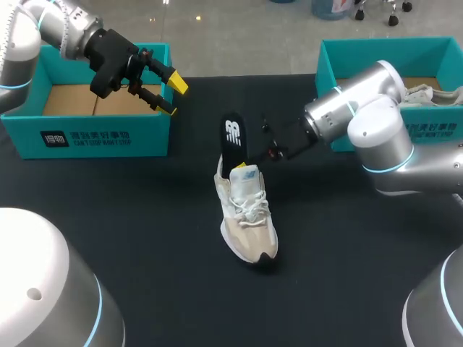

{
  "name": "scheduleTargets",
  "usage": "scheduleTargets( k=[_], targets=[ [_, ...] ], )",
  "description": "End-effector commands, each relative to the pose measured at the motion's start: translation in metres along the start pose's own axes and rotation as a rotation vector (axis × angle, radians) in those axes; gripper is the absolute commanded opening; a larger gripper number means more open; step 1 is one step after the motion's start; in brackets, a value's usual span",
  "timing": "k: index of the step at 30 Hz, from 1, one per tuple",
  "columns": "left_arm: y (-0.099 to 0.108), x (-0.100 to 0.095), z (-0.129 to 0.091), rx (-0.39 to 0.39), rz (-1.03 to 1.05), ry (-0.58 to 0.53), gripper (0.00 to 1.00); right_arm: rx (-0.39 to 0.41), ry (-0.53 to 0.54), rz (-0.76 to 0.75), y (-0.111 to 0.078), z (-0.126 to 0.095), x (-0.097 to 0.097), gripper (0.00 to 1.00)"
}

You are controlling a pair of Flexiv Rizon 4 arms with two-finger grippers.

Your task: Take the shoe out of the shoebox, open the shoe tongue, remove and reinsert the insole, then place the shoe into the shoebox

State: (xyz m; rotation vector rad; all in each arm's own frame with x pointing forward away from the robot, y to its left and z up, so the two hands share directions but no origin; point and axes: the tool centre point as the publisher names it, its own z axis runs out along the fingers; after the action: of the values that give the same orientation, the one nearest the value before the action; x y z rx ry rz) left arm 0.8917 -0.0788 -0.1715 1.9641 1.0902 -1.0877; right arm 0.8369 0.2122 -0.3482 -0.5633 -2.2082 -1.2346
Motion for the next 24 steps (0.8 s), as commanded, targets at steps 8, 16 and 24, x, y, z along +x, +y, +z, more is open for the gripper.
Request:
scheduleTargets(
  k=[8,16,24],
  targets=[
    [0.0,0.0,0.0,0.001,0.001,0.004,1.0,0.007,-0.011,-0.044,0.025,-0.006,0.001,0.31],
    [0.0,0.0,0.0,0.001,0.001,0.004,1.0,0.027,0.006,-0.032,0.02,-0.005,-0.002,0.0],
    [0.0,0.0,0.0,0.001,0.001,0.004,1.0,0.054,0.008,0.0,0.005,0.0,0.003,0.0]
  ],
)
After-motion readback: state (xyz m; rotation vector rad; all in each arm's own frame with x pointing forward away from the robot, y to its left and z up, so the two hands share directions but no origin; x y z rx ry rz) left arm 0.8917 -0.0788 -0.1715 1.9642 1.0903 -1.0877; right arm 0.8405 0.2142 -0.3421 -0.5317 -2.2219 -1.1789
